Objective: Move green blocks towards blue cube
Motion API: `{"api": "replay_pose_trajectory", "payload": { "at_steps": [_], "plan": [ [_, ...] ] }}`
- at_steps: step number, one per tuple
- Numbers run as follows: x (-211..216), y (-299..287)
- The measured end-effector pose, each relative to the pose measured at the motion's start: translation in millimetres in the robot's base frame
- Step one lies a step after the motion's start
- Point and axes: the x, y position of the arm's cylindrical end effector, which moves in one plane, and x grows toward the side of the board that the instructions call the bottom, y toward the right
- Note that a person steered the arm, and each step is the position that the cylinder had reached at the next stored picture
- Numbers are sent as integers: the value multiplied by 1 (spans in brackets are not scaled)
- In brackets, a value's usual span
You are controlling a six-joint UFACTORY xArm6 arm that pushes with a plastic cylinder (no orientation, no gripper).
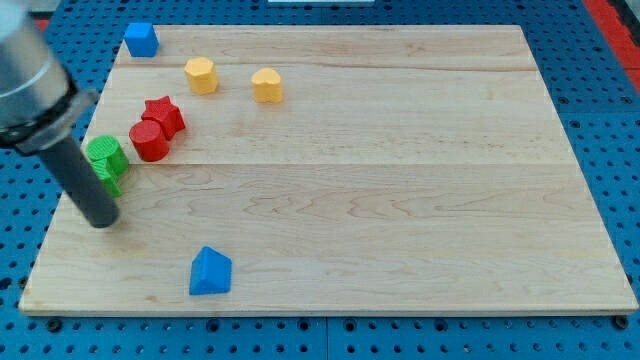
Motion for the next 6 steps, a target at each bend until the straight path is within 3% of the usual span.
{"api": "replay_pose_trajectory", "payload": {
  "at_steps": [3, 6],
  "plan": [
    [-5, -61],
    [-18, -26]
  ]
}}
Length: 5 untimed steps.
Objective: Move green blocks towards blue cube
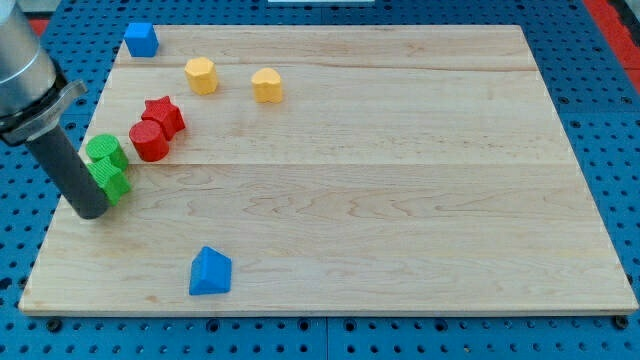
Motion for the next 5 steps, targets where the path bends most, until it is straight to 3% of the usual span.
{"api": "replay_pose_trajectory", "payload": {
  "at_steps": [5],
  "plan": [
    [-106, -6]
  ]
}}
